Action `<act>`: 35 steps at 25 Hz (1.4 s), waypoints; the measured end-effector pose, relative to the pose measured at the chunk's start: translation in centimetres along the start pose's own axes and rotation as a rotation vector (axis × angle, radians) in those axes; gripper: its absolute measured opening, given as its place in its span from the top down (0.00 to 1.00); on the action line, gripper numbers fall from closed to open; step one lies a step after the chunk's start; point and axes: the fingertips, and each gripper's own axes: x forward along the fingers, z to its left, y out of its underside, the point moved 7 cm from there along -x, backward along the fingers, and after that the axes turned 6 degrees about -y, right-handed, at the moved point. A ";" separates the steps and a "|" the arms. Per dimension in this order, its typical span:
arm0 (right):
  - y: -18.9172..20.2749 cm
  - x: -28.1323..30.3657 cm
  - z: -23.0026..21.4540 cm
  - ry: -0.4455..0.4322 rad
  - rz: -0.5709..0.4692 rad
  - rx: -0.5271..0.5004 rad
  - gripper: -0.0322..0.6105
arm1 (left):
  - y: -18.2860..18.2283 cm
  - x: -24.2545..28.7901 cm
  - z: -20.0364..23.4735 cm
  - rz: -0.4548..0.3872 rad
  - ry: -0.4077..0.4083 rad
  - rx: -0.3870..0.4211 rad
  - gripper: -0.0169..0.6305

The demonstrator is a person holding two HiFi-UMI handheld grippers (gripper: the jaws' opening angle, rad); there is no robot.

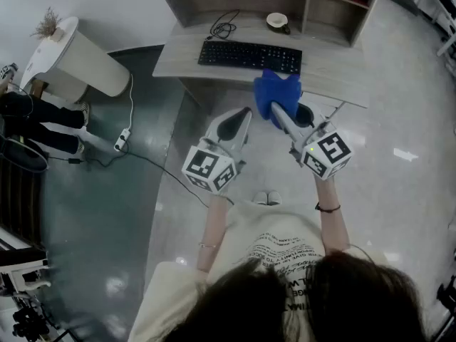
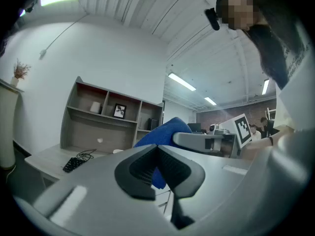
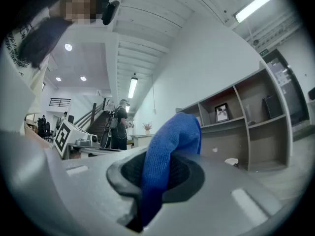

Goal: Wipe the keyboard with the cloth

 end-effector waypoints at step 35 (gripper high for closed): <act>1.4 -1.7 -5.1 0.001 0.004 0.081 0.86 | 0.8 3.4 -1.1 0.064 -0.057 -0.015 0.99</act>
